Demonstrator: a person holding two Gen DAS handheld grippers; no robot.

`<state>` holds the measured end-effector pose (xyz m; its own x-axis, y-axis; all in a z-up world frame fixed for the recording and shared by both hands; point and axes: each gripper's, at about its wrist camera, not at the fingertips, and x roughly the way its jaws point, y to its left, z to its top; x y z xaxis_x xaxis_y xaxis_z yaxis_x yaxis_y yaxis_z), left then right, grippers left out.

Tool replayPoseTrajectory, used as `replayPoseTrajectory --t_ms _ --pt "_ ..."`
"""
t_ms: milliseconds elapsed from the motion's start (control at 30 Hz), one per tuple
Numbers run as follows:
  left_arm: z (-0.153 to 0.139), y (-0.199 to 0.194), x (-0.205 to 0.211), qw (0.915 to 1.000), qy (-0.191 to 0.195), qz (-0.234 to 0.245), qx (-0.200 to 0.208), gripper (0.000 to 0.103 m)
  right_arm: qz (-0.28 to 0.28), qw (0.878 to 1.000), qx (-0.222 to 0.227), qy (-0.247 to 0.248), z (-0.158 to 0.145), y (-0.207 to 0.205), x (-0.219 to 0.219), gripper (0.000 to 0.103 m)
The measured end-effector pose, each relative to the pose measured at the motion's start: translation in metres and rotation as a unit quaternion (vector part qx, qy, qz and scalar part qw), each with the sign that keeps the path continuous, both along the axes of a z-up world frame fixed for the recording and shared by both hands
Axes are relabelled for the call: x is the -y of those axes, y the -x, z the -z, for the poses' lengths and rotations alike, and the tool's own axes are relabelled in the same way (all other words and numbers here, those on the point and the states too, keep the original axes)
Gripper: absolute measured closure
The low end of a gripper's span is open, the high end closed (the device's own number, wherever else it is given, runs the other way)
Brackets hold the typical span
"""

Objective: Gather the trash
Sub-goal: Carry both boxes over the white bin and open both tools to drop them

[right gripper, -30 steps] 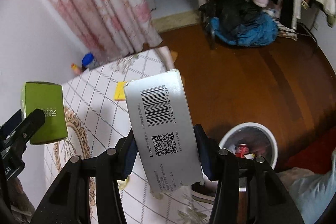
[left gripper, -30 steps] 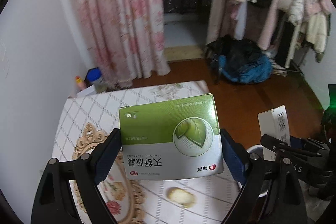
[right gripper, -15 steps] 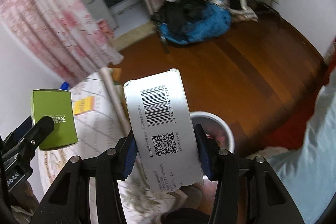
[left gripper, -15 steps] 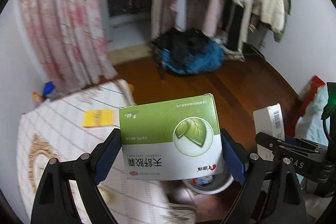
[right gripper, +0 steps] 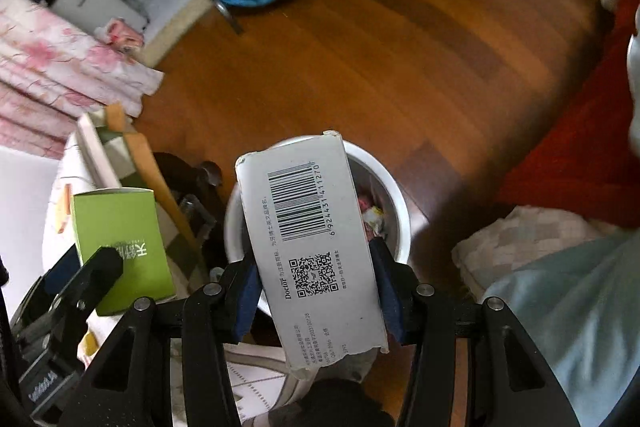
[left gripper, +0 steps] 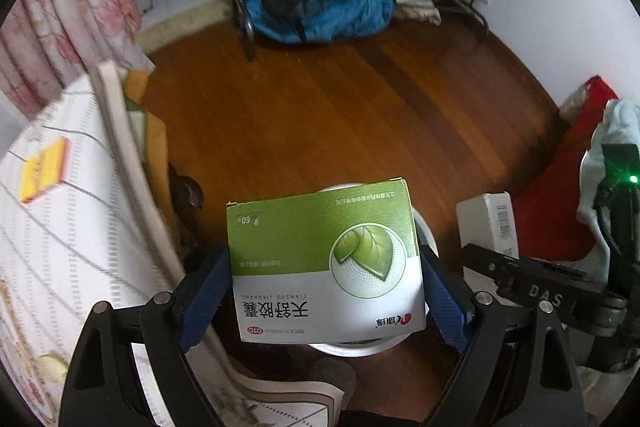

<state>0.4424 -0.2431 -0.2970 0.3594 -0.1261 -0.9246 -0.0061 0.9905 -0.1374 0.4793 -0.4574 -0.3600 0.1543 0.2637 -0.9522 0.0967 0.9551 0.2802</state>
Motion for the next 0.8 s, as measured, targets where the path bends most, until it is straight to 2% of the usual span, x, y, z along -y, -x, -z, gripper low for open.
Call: replayPoseTrajectory --t_ms 267,467,500,533,600,800 --pt "0.044 -0.009 0.018 0.9988 0.001 0.019 -0.046 0.011 0.010 0.998 -0.054 -0.007 0.074 -0.017 0.013 0.050" --pt "0.051 -0.014 0.024 0.9980 -0.004 0.025 -0.059 0.009 0.006 0.998 -0.067 -0.014 0.093 -0.026 0.011 0.048" --pt "0.051 -0.015 0.024 0.9978 -0.004 0.025 -0.062 0.002 0.001 0.998 -0.070 -0.010 0.094 -0.027 0.010 0.043" --pt "0.050 -0.014 0.024 0.9979 -0.007 0.024 -0.060 0.000 0.000 0.998 -0.071 -0.003 0.094 -0.028 0.010 0.025" --pt "0.047 -0.013 0.024 0.9980 -0.018 0.023 -0.056 0.000 -0.001 0.997 -0.071 0.013 0.092 -0.027 0.010 0.006" --pt "0.041 -0.008 0.011 0.9980 -0.035 0.006 -0.053 0.000 -0.009 0.996 -0.063 0.055 0.075 -0.018 0.008 0.006"
